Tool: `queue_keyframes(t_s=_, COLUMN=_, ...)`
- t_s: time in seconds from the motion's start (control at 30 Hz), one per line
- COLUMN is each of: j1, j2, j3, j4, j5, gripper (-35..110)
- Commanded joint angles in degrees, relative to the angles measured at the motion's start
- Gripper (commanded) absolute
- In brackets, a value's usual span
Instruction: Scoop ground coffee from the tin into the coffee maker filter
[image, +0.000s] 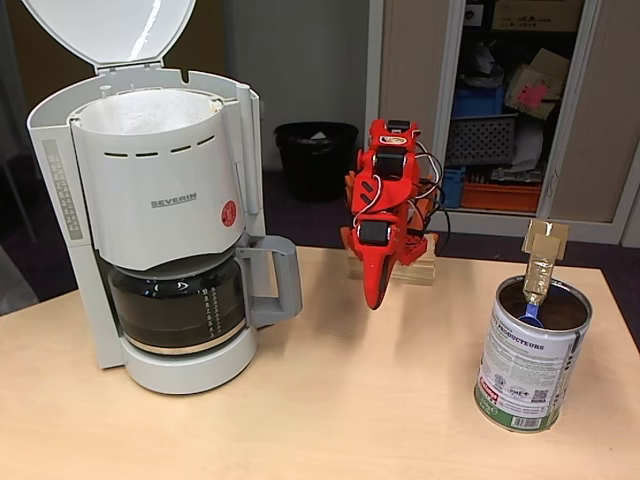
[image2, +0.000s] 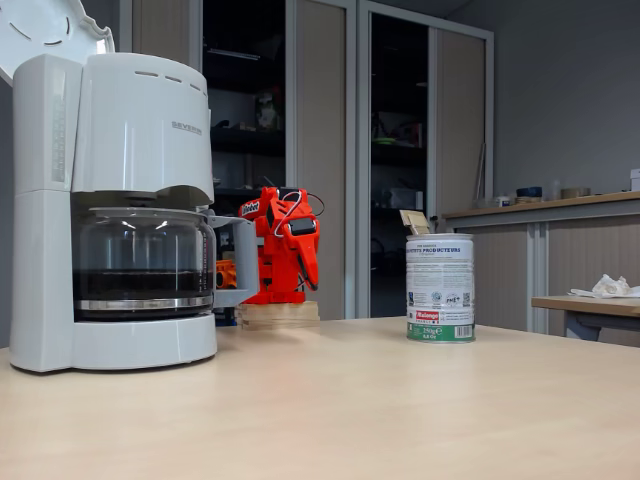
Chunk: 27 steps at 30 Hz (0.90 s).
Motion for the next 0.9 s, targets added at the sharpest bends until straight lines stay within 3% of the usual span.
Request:
queue_keyframes(t_s=0.0, j1=1.5, j2=5.2, j3=2.6, j4=4.1, j5=-0.1, gripper=0)
queue_keyframes(t_s=0.1, j1=1.8, j2=9.1, j3=3.3, j4=11.2, j5=0.7, gripper=0)
queue_keyframes(t_s=0.2, j1=2.1, j2=9.1, j3=3.3, j4=12.8, j5=-6.2, gripper=0)
queue_keyframes(t_s=0.87, j1=-5.0, j2=9.1, j3=3.3, j4=12.9, j5=-8.3, gripper=0)
